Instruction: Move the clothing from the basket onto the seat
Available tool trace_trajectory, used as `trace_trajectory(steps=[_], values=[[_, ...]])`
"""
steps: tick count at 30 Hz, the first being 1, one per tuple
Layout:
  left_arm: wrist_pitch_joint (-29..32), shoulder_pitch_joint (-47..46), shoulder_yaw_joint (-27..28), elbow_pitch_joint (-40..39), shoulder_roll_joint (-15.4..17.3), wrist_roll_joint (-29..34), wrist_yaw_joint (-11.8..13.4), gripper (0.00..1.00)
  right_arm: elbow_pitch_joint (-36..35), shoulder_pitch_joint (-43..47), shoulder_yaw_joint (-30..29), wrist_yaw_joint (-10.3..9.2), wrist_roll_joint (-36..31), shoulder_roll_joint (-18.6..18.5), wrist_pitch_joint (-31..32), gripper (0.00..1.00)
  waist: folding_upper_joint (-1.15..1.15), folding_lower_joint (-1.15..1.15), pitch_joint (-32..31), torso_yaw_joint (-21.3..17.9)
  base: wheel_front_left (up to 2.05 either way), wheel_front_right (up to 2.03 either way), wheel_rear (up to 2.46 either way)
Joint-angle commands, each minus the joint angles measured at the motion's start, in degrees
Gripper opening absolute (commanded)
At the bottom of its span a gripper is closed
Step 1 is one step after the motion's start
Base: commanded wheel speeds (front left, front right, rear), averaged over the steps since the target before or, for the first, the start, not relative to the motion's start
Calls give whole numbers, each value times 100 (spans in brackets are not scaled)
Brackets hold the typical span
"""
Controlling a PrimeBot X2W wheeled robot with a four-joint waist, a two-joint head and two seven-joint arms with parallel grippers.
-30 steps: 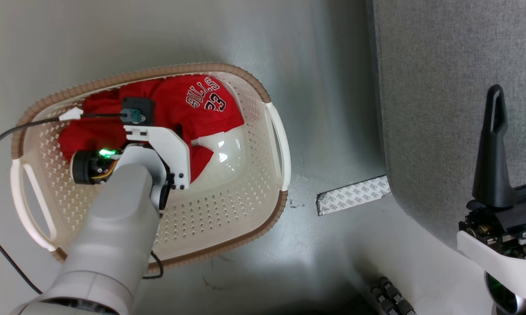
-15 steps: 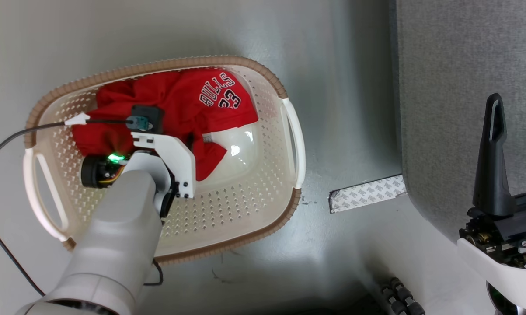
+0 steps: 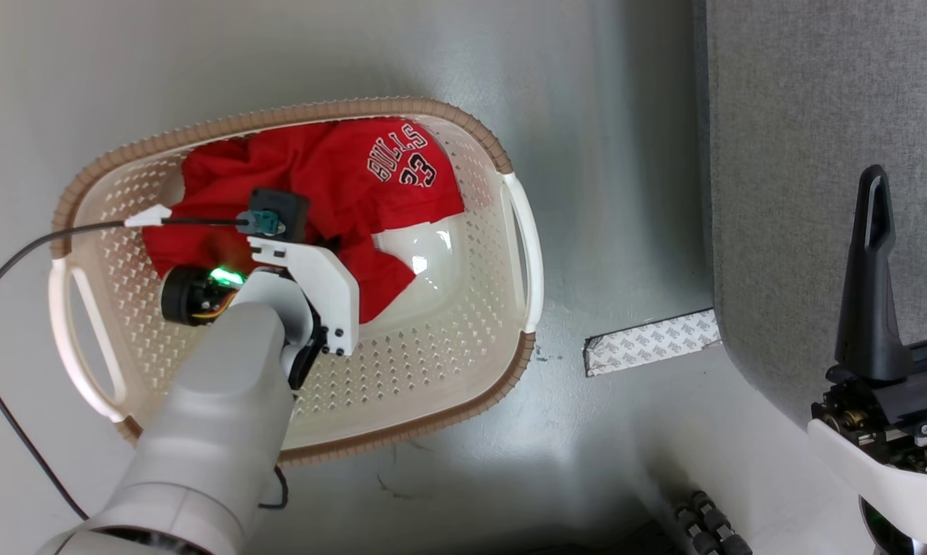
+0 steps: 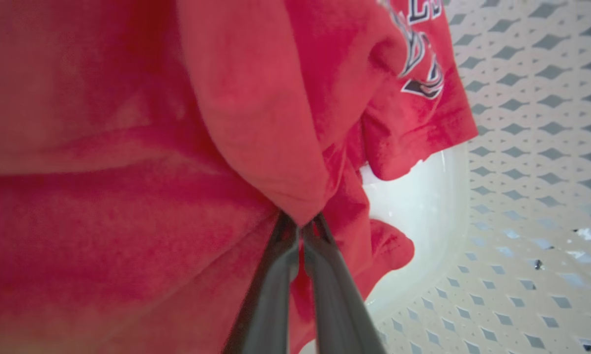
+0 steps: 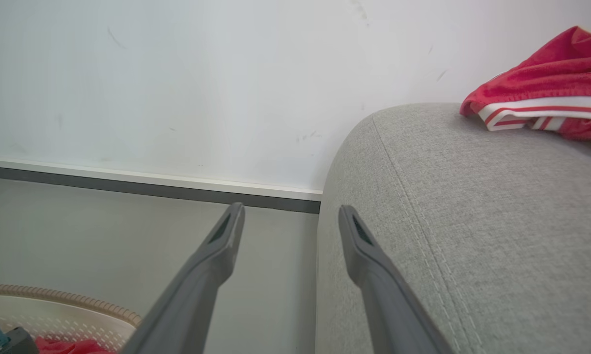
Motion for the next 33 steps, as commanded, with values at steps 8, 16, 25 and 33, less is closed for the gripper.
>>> trace_trajectory(steps=[8,16,25,33], values=[[-369,-58,-139,-115,16,-285,-183,0,57,-81,1,-12,-38,6,7,100,0,0,-40,7,0,0,0],[-632,149,-644,-744,17,-990,-227,0,144,-158,31,-12,-61,6,6,100,0,0,-163,-9,0,0,0],[-897,303,-1517,-1568,19,-2232,-225,0,209,-92,-28,-12,-84,5,6,100,0,0,-472,106,0,0,0],[-1113,575,-1834,-2126,17,-3132,-225,0,351,82,-170,-12,-150,4,6,100,0,0,-1061,320,0,0,0]])
